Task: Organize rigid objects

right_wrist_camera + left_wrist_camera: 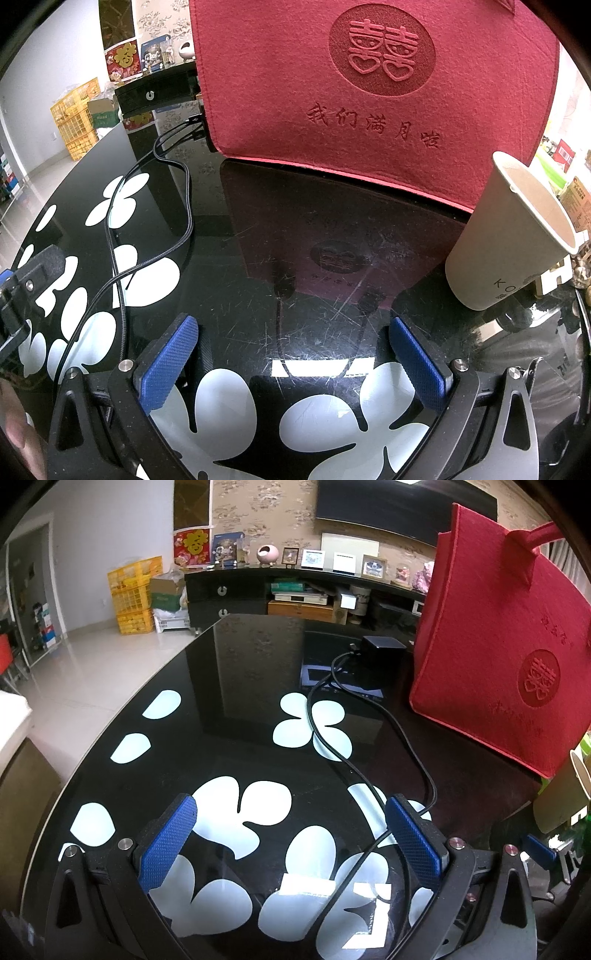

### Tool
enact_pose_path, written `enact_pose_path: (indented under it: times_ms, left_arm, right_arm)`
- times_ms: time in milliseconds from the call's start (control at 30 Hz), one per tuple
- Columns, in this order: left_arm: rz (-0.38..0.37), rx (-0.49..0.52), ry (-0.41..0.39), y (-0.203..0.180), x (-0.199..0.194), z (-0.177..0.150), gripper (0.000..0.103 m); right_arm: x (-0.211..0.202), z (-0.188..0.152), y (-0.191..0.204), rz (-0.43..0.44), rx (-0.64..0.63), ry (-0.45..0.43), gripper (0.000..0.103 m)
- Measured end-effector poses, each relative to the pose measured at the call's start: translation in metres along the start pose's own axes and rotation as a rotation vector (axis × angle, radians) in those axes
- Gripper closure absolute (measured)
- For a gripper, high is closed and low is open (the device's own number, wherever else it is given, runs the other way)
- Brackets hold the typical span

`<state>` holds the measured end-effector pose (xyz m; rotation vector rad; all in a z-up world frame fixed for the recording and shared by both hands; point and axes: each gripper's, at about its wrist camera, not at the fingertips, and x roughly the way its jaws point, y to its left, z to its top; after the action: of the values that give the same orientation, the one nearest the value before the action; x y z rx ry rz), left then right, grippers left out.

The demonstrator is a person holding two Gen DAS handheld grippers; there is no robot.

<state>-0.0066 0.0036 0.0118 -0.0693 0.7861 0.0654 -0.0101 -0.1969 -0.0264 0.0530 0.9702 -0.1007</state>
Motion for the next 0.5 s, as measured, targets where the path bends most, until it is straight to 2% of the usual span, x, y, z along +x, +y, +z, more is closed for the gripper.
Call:
enact_pose_path:
  times_ms: [167,333,400,500]
  left_arm:
    - [0.025,0.006,-0.067,-0.003,-0.032,0.013,0.0]
    - [0.052,-0.027,-0.187,-0.007,-0.093,0.047,0.0]
    - [0.073,-0.017,-0.252,-0.013,-0.126,0.063,0.0]
    - [0.073,-0.005,-0.331,-0.022,-0.169,0.08,0.0]
  right_arm:
    - [0.0,0.0,0.0,0.0,0.0,0.0,0.0]
    - [0.004,0.006,0.002,0.013,-0.018,0.01,0.0]
    - [-0.004,0.005,-0.004,0.047,-0.007,0.029,0.001]
    - [-0.047,0.005,-0.02,0.073,-0.002,-0.059,0.001]
